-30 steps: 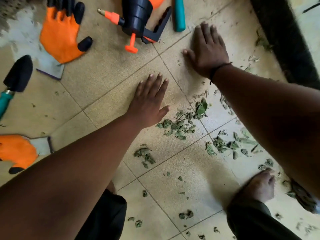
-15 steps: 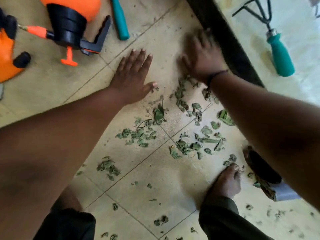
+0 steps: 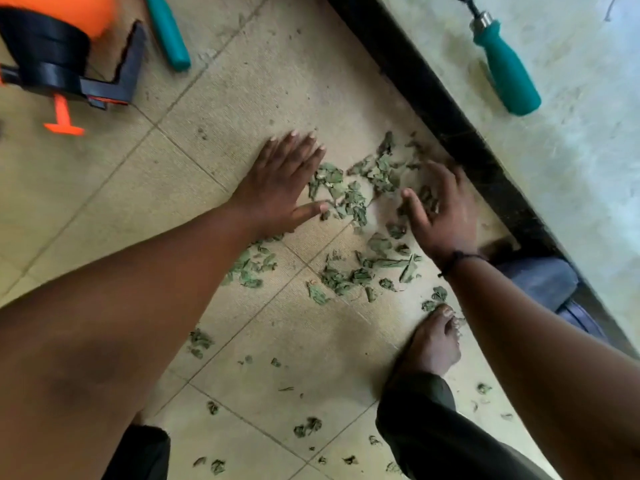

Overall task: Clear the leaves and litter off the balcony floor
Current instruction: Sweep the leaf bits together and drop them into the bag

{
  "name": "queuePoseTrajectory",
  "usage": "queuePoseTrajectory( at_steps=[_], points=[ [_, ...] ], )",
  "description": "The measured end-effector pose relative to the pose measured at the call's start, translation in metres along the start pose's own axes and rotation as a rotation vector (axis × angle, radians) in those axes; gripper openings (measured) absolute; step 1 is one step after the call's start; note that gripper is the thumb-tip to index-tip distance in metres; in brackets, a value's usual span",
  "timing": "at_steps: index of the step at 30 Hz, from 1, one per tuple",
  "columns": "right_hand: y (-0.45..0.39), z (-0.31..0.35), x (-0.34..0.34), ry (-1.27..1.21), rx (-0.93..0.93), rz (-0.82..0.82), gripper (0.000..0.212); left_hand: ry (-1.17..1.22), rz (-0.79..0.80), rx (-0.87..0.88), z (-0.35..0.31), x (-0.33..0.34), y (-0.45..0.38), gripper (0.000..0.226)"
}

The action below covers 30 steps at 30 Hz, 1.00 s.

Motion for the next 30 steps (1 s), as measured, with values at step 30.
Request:
queuePoseTrajectory(
  at_steps=[30],
  points=[
    [0.092,0.059,0.016,0.113,-0.422,0.43,0.099,0.059,0.338,-0.092,-0.05,0.031,0.13,0.11]
  ],
)
Point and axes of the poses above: each hand's wrist, its own y-axis away from the middle knuckle, its own x-axis out of the palm, z = x × y, the point moved 2 cm from there along -y, towards the middle knuckle, and after that the axes turned 14 degrees about y, right-handed, at the moved point
